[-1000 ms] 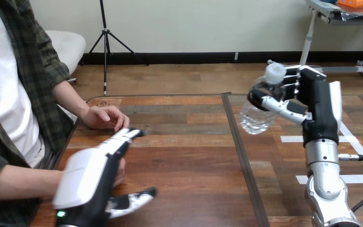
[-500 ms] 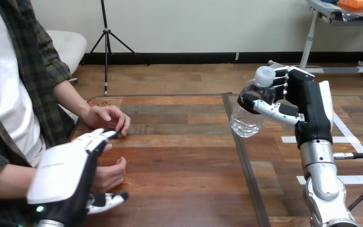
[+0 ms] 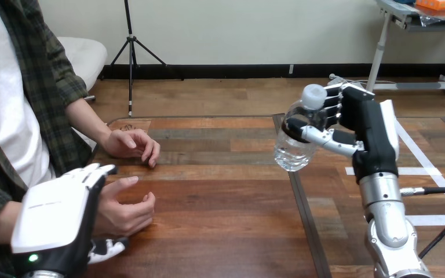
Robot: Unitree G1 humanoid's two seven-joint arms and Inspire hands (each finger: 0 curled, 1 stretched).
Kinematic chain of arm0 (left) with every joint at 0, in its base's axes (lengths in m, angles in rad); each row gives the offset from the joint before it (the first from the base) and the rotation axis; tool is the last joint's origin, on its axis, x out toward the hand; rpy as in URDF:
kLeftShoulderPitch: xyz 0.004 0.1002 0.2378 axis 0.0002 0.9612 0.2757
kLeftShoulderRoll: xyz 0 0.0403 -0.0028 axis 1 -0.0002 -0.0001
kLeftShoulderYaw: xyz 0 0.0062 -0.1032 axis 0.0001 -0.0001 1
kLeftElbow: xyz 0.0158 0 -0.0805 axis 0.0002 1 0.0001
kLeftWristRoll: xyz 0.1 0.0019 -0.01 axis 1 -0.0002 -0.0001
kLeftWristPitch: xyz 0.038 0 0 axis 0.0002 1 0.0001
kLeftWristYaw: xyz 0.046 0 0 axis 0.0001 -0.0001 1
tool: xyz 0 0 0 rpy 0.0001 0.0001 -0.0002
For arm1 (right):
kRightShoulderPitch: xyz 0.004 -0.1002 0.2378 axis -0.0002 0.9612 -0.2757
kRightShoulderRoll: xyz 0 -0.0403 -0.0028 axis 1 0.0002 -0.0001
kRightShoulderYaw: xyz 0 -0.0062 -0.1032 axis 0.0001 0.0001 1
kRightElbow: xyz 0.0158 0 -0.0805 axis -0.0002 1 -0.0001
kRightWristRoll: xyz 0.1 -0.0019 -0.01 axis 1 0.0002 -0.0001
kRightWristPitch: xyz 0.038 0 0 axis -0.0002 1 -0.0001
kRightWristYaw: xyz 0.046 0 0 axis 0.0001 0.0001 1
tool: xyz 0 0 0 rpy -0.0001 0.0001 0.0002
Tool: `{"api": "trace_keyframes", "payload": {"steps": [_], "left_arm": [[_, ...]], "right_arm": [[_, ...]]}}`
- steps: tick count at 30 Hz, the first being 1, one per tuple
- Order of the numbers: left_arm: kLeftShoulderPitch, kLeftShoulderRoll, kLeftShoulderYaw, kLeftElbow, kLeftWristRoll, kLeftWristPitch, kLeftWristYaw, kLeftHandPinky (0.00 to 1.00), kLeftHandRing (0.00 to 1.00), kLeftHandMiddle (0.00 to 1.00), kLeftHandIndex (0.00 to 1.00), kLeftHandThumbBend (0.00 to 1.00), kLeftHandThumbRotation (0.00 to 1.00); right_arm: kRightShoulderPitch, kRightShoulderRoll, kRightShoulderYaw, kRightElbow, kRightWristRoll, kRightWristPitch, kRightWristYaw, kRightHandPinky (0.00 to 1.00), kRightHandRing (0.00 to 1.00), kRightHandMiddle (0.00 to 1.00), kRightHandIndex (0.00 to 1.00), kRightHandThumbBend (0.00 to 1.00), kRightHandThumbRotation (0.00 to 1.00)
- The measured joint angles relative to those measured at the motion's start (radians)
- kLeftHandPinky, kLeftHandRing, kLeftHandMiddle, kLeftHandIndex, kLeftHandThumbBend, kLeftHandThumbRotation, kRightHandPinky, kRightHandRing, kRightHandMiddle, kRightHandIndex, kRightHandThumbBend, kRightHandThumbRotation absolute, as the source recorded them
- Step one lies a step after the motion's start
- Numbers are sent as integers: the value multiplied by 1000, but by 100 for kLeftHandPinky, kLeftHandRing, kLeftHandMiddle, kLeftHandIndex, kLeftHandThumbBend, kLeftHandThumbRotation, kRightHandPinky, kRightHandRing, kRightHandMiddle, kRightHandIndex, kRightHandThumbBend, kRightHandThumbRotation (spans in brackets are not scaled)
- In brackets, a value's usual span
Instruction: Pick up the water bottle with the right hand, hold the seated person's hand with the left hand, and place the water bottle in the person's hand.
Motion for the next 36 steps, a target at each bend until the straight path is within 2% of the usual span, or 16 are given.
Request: {"api": "trace_keyframes", "payload": {"steps": [6, 25, 36], "left_arm": [[7, 16, 0, 0, 32, 41, 2, 74, 81, 83, 77, 95, 4], [16, 58, -4, 0, 38, 85, 28, 70, 78, 81, 75, 100, 0], [16, 67, -9, 0, 73, 146, -22, 71, 78, 81, 77, 100, 0]], "right_arm": [[4, 6, 10, 0, -1, -13, 14, 35, 40, 46, 48, 76, 0], [6, 7, 16, 0, -8, -60, 41, 36, 40, 46, 48, 76, 0], [6, 7, 16, 0, -10, -65, 42, 35, 40, 46, 49, 76, 0]]}}
